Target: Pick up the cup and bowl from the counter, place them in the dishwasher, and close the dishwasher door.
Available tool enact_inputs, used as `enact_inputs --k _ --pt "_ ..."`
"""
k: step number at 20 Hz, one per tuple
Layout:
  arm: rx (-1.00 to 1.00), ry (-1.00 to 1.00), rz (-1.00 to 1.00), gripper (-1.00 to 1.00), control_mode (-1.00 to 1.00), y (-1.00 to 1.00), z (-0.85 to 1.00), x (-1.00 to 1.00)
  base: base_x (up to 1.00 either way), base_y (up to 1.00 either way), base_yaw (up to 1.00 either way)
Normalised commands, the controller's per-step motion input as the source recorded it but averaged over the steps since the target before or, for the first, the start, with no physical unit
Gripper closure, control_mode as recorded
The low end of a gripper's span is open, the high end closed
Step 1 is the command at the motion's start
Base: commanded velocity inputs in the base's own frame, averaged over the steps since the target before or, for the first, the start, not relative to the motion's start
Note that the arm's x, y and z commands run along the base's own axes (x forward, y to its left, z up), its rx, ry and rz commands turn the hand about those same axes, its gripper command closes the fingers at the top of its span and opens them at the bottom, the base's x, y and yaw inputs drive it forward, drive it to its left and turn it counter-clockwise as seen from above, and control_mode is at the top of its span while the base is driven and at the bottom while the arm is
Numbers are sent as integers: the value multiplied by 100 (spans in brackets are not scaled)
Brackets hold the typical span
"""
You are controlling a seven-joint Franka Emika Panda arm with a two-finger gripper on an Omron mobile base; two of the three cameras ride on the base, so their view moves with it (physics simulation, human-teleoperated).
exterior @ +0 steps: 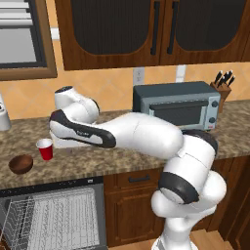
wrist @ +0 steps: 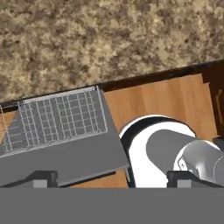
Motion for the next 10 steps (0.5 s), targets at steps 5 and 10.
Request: enact_inputs --k 5,10 --pt "8 28 -23 -100 -100 100 0 64 0 0 0" --pt "25 9 -37 -100 -100 78 -15 57 0 0 0"
